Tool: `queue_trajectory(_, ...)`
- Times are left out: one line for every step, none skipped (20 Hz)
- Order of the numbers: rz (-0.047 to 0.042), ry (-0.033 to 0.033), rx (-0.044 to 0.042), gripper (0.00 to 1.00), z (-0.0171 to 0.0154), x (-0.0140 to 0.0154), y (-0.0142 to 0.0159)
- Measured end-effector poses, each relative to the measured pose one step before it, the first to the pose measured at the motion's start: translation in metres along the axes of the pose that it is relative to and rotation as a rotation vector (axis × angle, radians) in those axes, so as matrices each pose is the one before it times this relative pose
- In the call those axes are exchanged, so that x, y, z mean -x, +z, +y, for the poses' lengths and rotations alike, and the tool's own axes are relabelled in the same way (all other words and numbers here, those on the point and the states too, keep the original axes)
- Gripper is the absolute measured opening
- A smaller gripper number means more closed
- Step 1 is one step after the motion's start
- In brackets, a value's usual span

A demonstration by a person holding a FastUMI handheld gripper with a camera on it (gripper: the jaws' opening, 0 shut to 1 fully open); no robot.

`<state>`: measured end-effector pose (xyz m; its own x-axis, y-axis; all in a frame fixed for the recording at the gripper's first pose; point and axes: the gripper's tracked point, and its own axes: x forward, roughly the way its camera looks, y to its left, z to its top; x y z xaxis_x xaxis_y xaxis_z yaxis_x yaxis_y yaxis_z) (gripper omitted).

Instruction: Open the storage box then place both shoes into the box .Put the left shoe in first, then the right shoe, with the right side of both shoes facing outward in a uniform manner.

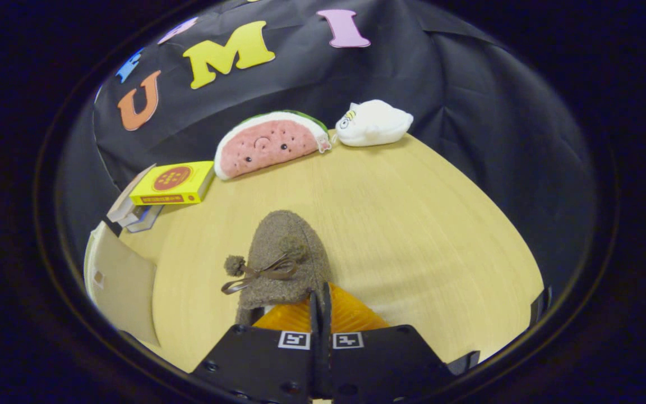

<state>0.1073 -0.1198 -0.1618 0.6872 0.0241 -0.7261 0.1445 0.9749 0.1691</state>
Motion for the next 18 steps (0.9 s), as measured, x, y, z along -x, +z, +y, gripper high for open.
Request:
queue_trajectory(-0.01858,0.00935,0.00136,0.00,0.01137,0.00914,0.00513)
queue_trajectory(-0.02173,0.00938,0.00531,0.00,0.01352,0.00986,0.00543)
queue_trajectory(-0.01633,0.01181,0.01043,0.00,0.01604,0.01053,0.00564)
queue_trajectory(-0.01490,0.01829,0.01067,0.00,0.01896,0.01085,0.00599)
queue_trajectory(-0.01281,0.02160,0.00990,0.00,0.02073,0.01028,0.00650)
queue_trajectory(-0.00975,0.01992,0.00522,0.00,0.02037,0.00984,0.00660)
queue_trajectory(-0.00900,0.02124,0.00023,0.00,0.02130,0.00980,0.00632)
queue_trajectory(-0.01081,0.02079,0.00302,0.00,0.02267,0.00823,0.00569)
queue_trajectory(-0.00883,0.01901,0.00263,0.00,0.02246,0.00809,0.00486)
queue_trajectory(-0.00684,0.01854,-0.00442,0.00,0.02229,0.00757,0.00401)
queue_trajectory(-0.00963,0.01877,-0.00407,0.00,0.02250,0.00698,0.00394)
queue_trajectory(-0.01181,0.01611,-0.00141,0.00,0.02440,0.00511,0.00354)
queue_trajectory(-0.00734,0.01037,0.00458,0.00,0.01850,0.00350,0.00152)
queue_trajectory(-0.00362,0.01106,0.00211,0.00,0.02008,0.00296,0.00048)
queue_trajectory(-0.00053,0.01150,-0.00257,0.00,0.01909,0.00168,-0.00061)
queue_trajectory(0.00381,0.00943,-0.00656,0.00,0.01807,-0.00084,-0.00218)
queue_trajectory(0.00984,0.00599,-0.00549,0.00,0.01546,-0.00147,-0.00414)
queue_trajectory(0.00731,0.00134,-0.00358,0.00,0.01310,-0.00264,-0.00473)
